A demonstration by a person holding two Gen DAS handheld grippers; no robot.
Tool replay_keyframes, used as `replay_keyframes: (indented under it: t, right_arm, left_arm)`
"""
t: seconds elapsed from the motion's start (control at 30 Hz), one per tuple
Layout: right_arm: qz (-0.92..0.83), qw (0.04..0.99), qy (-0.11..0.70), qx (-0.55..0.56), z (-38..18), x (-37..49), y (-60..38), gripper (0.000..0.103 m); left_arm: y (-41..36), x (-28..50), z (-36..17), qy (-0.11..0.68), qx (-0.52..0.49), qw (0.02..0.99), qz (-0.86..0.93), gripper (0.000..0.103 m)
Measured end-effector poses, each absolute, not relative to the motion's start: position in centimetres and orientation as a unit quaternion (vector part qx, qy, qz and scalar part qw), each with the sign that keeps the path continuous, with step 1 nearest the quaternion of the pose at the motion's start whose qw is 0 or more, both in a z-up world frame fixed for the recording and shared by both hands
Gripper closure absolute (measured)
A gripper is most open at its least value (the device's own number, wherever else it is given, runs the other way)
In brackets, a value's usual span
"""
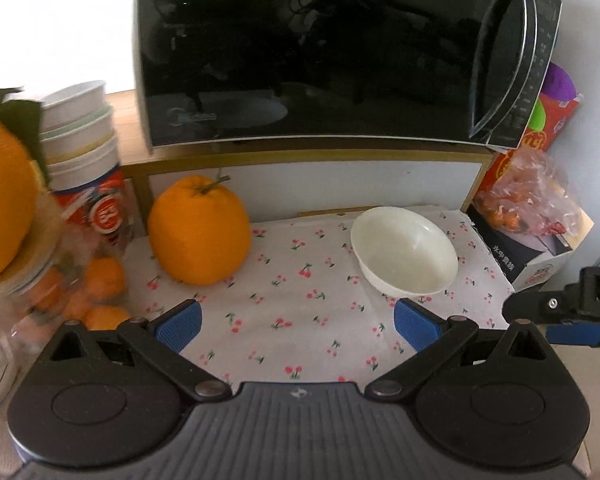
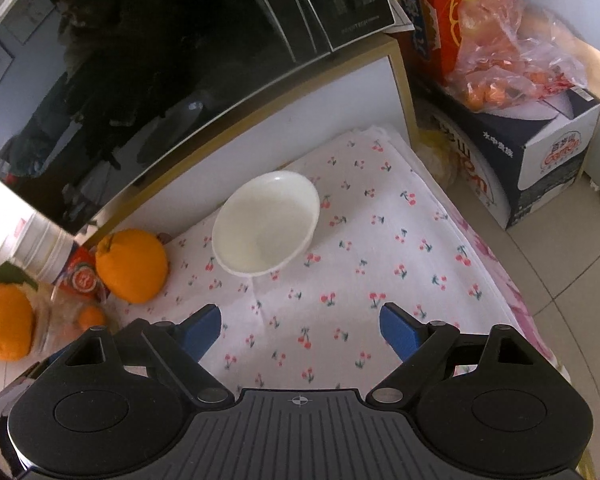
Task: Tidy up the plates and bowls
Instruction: 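Move both tools to the small white bowl by the microwave, then close both grippers on the small white bowl rim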
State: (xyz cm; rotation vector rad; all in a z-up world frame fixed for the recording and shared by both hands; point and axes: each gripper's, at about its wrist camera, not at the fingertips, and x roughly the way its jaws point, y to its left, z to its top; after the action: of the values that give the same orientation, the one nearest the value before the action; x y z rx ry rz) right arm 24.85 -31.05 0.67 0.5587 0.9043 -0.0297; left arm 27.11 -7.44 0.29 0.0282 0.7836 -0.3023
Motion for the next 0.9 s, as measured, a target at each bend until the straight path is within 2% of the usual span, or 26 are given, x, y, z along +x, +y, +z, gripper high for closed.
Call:
replay_keyframes:
  t: [0.23,0.33,0.63,0.7,0.9]
  right_arm:
    - [-0.016,0.853,0.426,0.301,-0.6,28.0,-32.5,0.015]
    - [-0.011,0.849,0.427,0.311,-1.3,29.3,-32.9,0.015]
    - [-0.016,0.841,0.429,0.331,-3.8,32.7,-33.8,0.016]
    - [-0.02,0.84,0.429,0.332,-4.3,33.4,-33.9,0.019]
    - [-0.012,0.832,0.432,0.347,-5.9,34.7,-33.8,0.036]
  left_arm:
    - [-8.3,29.9,-0.6,0.39,-0.007,0.908,-0.156,0.001]
    - [-8.8,30.8,-1.0,0.397,-0.033,0.902,-0.168,0.005]
    - [-10.8,33.3,-2.8,0.413,-0.051,0.89,-0.189,0.034]
    - [-10.9,33.8,-3.4,0.42,-0.053,0.886,-0.191,0.043]
    - [-10.9,34.3,-4.6,0.439,-0.064,0.874,-0.198,0.058]
